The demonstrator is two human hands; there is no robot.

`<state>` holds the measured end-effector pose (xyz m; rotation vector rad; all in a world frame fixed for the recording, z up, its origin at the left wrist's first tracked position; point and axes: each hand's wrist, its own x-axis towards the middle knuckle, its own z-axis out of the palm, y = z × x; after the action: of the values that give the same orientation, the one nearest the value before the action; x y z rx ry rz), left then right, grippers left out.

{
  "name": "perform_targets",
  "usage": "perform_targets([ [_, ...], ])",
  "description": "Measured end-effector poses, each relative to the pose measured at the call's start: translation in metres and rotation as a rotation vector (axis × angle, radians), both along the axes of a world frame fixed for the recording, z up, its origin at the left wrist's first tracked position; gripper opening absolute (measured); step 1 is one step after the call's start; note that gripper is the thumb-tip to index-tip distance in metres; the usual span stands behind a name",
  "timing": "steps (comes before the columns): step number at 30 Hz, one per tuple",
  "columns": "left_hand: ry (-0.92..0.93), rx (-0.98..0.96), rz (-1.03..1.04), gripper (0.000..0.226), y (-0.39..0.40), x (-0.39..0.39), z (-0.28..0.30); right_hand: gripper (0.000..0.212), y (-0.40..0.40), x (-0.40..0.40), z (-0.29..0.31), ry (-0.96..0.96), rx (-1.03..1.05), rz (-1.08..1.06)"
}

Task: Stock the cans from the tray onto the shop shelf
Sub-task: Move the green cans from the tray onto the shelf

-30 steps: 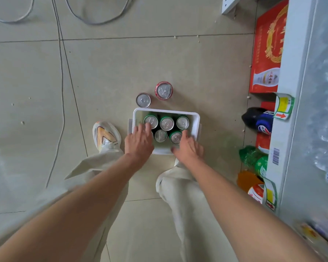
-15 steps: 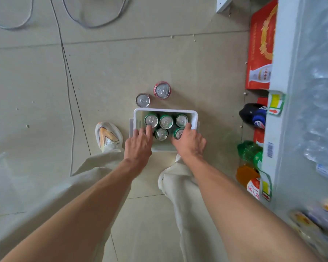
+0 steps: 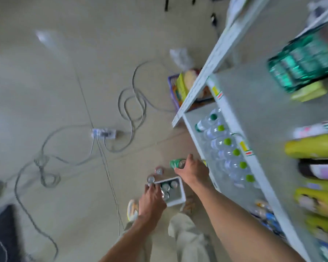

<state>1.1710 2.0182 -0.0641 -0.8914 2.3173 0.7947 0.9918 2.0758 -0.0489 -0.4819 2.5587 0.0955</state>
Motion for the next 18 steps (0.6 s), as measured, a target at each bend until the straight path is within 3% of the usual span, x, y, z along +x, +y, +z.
perform_targets([
  [7,0.271,-0.128,-0.179,0.053,-0.044,-0.033,0.163,0.072,-0.022,-0.035,0.179,0.160,-0.223,-0.079],
  [11,0.436,-0.191,-0.337,0.065,-0.048,-0.054,0.212,0.070,-0.016,-0.063,0.230,0.240,-0.338,-0.178],
  [13,0.376,-0.166,-0.318,0.062,-0.048,-0.071,0.230,0.070,-0.012,-0.077,0.248,0.282,-0.384,-0.211],
  [18,0.579,-0.202,-0.371,0.059,-0.047,-0.128,0.265,0.069,0.011,-0.119,0.274,0.333,-0.451,-0.315],
])
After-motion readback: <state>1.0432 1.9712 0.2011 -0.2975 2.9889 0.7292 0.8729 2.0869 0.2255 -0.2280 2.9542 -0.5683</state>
